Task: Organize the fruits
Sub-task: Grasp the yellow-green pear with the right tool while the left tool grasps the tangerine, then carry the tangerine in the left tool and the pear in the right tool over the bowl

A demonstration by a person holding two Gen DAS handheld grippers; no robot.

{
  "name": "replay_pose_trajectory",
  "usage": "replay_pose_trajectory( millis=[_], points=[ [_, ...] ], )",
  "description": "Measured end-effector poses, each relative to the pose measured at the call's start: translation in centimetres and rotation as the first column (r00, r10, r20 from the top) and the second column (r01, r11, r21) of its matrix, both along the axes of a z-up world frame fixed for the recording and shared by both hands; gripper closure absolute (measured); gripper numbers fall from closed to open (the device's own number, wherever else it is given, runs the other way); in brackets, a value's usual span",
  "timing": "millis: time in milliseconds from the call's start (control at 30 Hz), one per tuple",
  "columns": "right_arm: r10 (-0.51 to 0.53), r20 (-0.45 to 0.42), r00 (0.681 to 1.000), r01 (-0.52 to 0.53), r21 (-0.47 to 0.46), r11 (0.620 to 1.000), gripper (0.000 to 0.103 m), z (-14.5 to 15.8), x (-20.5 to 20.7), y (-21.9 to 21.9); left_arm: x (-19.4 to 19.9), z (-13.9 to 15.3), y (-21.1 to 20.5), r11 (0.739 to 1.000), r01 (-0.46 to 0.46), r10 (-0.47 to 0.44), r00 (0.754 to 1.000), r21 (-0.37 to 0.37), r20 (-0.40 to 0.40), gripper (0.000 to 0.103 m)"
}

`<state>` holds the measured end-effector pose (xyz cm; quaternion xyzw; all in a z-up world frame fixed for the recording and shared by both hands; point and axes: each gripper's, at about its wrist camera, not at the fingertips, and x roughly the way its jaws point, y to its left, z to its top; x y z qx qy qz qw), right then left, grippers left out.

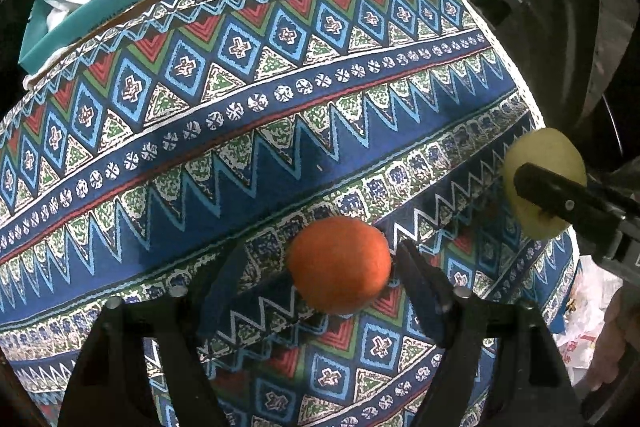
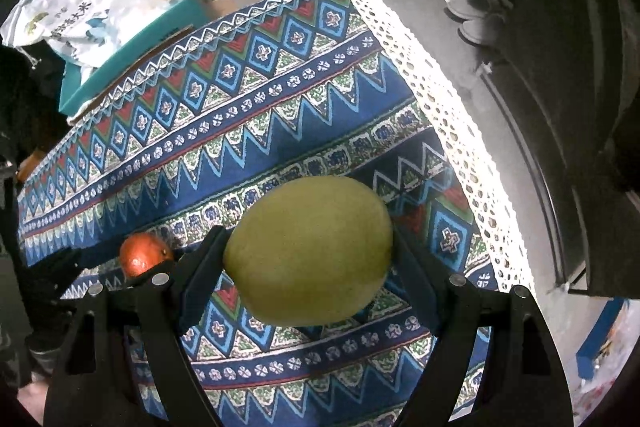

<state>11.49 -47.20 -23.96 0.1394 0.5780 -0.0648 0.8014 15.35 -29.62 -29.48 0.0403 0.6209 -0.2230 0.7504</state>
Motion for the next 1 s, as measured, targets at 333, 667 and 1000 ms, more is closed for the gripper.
replay_pose_trajectory(
  millis=[333,667,1000],
  points=[
    [0.042,0.016,0.999,-0.041,-0.015,0.999,0.022,0.5,0.3,1.2,-1.7,0.4,0.0,0.999,0.033,-0.034,0.997,0.01,0.072,0.055],
    [0.146,0.089,0.985,-0.14,-0.072,0.988,0.022,3.0,0.3,4.0,-2.1,3.5,4.3,1.0,-0.005,0.005,0.992,-0.005,0.123,0.055],
    [0.244,0.17,0.955,-0.233,-0.082,0.969,0.022,6.6,0.0,7.9,-2.4,8.1,8.8,1.0,-0.029,0.031,0.984,-0.012,0.178,0.055]
  ],
)
